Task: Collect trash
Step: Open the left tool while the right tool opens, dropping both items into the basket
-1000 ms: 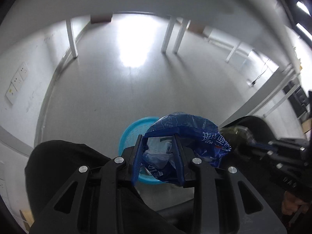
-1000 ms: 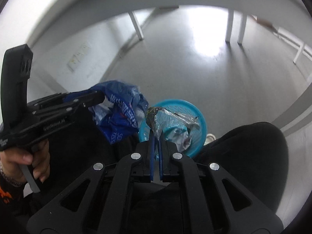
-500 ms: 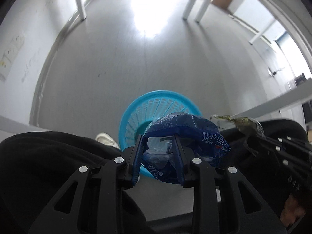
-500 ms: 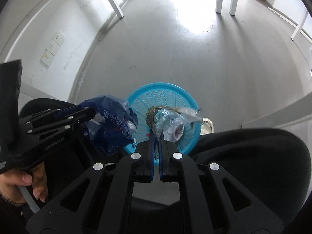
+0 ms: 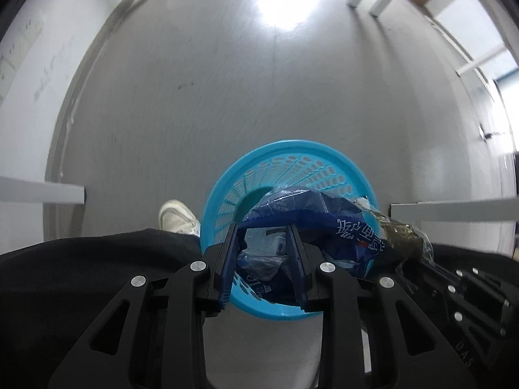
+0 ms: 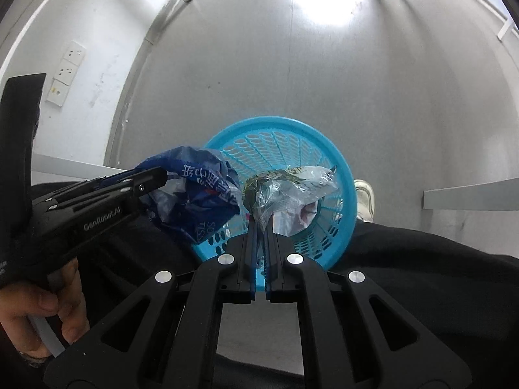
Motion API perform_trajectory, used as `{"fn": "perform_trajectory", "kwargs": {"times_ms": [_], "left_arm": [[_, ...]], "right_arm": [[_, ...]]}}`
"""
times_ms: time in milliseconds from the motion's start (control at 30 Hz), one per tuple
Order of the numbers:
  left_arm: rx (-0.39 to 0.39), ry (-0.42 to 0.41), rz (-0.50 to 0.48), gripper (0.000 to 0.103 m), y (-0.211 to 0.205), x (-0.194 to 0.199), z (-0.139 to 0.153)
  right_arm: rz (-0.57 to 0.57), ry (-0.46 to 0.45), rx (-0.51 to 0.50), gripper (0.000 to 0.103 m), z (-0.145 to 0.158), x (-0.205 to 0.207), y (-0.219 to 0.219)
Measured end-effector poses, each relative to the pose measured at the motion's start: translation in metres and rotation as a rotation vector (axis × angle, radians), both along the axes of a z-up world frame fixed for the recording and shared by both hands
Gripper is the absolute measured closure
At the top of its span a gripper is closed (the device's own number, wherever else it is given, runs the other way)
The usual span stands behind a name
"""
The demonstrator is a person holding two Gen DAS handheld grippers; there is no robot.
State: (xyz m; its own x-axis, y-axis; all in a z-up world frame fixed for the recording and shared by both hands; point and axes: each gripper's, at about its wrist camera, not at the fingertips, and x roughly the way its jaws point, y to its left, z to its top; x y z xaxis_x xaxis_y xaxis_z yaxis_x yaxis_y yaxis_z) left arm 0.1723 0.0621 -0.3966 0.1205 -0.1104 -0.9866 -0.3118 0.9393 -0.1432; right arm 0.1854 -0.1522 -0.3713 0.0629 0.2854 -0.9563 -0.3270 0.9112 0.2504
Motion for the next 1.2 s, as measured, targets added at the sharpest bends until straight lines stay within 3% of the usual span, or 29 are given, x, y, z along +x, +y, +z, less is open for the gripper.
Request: {"fn": "perform_trajectory", "kwargs": {"times_ms": [133,467,533,567,600,667,733,933,1067,1200], "left_arm": [[-0.005,0.087,0.040,0.074,0.006,0.012,-0.029],[-0.017,0.139,0.064,0.074,0.004,0.018,-0.052],[-0.058,0.144,0.066,0.072,0.005,0.019,-0.055],[-0.070,0.143,0.068,0.066,0.008,0.020,-0.056],[-0.054,0.135,0.077,0.053,0.010,0.020,-0.054],[-0.036,0.103,0.096,0.042,0.016,0.021,-0.047],[-0.066,0.071,0.110,0.042,0.019,0.022,-0.040],[-0.054,0.050,0.162,0.045,0.023,0.010,-0.025],[-0.086,0.057,0.198,0.046,0.028,-0.001,-0.012],[-0.074,-0.004,0.179,0.046,0.027,-0.011,0.011]], "right_arm": [[-0.032,0.064,0.007,0.100,-0.025,0.012,0.006],[-0.118,0.164,0.017,0.100,-0.060,0.027,-0.003],[-0.138,0.173,0.021,0.096,-0.063,0.029,-0.006],[-0.148,0.176,0.024,0.095,-0.063,0.030,-0.008],[-0.159,0.173,0.024,0.087,-0.063,0.030,-0.012],[-0.189,0.154,0.016,0.079,-0.060,0.031,-0.016],[-0.197,0.156,0.027,0.074,-0.059,0.031,-0.016],[-0.194,0.110,-0.014,0.074,-0.046,0.023,-0.013],[-0.150,0.038,-0.051,0.074,-0.026,0.013,-0.005],[-0.131,-0.036,-0.055,0.069,0.001,0.000,-0.005]]}}
